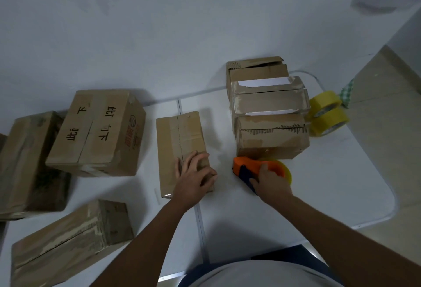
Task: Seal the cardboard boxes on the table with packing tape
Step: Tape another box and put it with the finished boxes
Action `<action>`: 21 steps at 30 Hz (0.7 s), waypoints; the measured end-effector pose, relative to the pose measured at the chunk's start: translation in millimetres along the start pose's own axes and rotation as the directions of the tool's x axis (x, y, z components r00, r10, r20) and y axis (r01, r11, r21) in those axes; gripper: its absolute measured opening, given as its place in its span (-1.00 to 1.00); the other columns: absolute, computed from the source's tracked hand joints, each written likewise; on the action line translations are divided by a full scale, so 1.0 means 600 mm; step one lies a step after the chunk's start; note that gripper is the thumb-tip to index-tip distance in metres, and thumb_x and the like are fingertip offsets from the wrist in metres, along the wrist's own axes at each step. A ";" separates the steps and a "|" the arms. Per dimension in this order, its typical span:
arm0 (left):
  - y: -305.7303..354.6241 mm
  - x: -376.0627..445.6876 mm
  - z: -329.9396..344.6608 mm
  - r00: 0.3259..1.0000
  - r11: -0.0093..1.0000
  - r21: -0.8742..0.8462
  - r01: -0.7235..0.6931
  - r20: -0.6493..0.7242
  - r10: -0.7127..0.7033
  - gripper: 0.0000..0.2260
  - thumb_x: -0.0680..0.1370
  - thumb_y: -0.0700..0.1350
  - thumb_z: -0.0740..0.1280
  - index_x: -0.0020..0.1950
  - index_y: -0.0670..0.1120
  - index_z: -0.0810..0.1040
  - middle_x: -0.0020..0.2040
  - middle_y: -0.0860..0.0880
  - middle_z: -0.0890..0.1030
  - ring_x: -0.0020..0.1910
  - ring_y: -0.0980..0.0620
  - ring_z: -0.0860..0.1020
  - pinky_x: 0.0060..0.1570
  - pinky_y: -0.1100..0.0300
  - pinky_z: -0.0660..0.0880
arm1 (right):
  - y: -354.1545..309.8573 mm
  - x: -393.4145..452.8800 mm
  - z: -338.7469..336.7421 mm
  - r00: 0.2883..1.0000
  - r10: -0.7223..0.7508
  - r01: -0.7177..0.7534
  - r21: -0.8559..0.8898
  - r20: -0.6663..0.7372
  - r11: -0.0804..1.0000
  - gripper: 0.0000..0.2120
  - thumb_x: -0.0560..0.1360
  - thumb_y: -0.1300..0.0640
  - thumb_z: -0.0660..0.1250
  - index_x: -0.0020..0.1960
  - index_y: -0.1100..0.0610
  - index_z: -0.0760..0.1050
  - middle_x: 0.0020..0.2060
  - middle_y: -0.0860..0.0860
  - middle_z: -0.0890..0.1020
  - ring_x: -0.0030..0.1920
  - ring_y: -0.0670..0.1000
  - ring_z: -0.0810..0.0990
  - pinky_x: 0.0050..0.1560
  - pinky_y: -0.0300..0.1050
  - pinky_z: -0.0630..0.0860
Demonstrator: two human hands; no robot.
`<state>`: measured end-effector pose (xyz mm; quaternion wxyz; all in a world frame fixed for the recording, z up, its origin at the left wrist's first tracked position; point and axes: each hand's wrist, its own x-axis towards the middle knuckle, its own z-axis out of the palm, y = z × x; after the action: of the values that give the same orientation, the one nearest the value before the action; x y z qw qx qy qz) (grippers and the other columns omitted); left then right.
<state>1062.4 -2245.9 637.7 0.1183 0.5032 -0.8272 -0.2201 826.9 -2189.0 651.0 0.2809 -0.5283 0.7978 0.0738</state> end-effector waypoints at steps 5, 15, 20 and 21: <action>0.010 -0.017 0.006 0.997 0.997 0.019 0.074 -0.003 -0.074 -0.81 0.57 0.19 0.27 -0.02 0.19 0.64 0.49 0.16 0.29 0.56 0.05 -0.02 0.46 -0.13 -0.36 | 0.007 -0.010 0.032 0.995 -0.056 0.063 0.080 -0.086 0.995 -0.64 0.59 -0.02 0.26 0.27 0.17 0.33 0.10 0.08 0.53 0.06 0.07 0.55 0.01 -0.08 0.49; 0.015 -0.029 0.006 0.993 0.994 0.000 0.114 0.036 -0.114 -0.80 0.63 0.15 0.22 0.05 0.17 0.63 0.51 0.20 0.23 0.57 0.08 -0.08 0.47 -0.12 -0.37 | -0.098 -0.032 0.043 0.919 -0.095 -0.341 0.894 0.382 0.293 -0.79 0.63 0.11 0.25 0.19 0.21 0.48 0.02 0.10 0.63 0.03 0.03 0.62 0.06 -0.09 0.57; 0.010 -0.029 -0.012 0.993 0.994 0.075 0.077 0.088 -0.084 -0.63 0.66 0.16 0.05 0.42 0.10 0.37 0.53 0.13 0.22 0.53 0.10 0.10 0.51 -0.16 -0.06 | -0.100 -0.047 0.040 0.972 0.009 -0.229 0.937 0.235 0.265 -0.89 0.59 0.21 0.31 -0.04 0.25 0.54 -0.24 0.11 0.58 -0.20 -0.01 0.54 -0.18 -0.22 0.49; 0.003 -0.030 -0.021 0.993 0.995 0.081 0.053 0.099 -0.061 -0.57 0.65 0.20 0.00 0.46 0.08 0.34 0.55 0.12 0.20 0.52 0.10 0.13 0.50 -0.09 -0.03 | -0.100 -0.050 0.042 0.977 0.016 -0.207 0.939 0.211 0.276 -0.90 0.59 0.20 0.31 -0.04 0.23 0.54 -0.23 0.10 0.59 -0.20 -0.02 0.55 -0.19 -0.23 0.49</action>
<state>1074.8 -2232.3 650.0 0.0499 0.5193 -0.8253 -0.2160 897.7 -2180.5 656.8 0.5976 -0.1901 0.6927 -0.3562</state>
